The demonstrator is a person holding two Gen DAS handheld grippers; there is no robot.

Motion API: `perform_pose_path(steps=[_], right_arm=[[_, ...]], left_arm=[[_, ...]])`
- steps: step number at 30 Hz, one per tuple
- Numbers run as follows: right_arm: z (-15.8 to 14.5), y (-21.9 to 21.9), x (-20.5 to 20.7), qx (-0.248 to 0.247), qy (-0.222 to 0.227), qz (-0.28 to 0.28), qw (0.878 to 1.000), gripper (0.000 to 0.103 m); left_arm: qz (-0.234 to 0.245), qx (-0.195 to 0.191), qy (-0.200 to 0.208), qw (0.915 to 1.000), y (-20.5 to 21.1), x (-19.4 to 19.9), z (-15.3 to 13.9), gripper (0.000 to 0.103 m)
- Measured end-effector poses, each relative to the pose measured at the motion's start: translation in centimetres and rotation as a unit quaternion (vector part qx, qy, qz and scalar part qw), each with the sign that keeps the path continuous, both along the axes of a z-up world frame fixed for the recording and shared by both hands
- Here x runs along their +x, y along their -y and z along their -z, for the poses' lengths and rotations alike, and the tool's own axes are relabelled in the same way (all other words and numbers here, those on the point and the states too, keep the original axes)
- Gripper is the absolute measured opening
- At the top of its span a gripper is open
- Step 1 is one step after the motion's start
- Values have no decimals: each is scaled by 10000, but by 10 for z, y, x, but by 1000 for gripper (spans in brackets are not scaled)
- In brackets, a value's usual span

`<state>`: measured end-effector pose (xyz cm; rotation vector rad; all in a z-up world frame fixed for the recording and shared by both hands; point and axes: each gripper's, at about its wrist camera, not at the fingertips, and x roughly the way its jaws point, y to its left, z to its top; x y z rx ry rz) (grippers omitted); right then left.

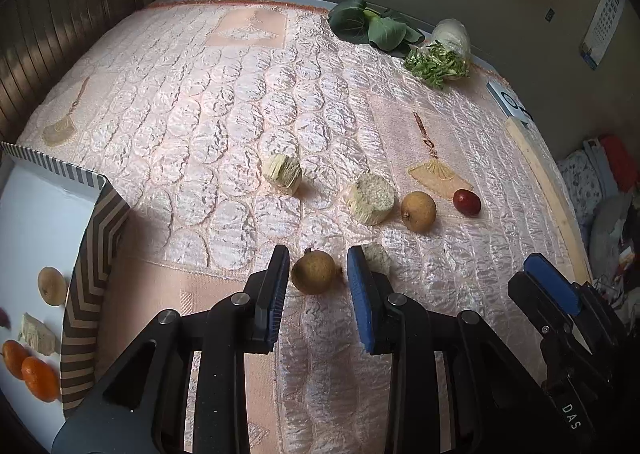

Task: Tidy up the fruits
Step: 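Grasp the small brown pear with the left tool while the right tool grasps a beige hexagonal block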

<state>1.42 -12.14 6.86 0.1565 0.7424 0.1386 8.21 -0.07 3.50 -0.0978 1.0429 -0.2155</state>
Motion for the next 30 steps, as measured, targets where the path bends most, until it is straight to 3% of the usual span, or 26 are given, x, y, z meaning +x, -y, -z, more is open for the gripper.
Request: perform_pose_path(steps=[3,5,7,15,25,30], right_arm=[[1,-1,1,4,-35,-31,10000,28],[2,-2,1,-2,-50,-53,10000,28],[2,-2,0,-9,-40,-66,10000,28],[2,-2,0,4,-44,-112,9999,28],[3,-6,0,8,-76,-170,9998,28],[5,-5,1,53,-132,-152,9998,28]], left_arm=[[-29,146,40,9999,2,2,0,30],[-93,-5,-57,9999,-5,4,2,33],[-194,-164,-159,9996,-15,2,5,45],[-90,-320,-287,9990,-25,-9,8,46],[496,291,-37,9983,-2,-15,13,46],[724,846,283,9934,19,-11,17,46]])
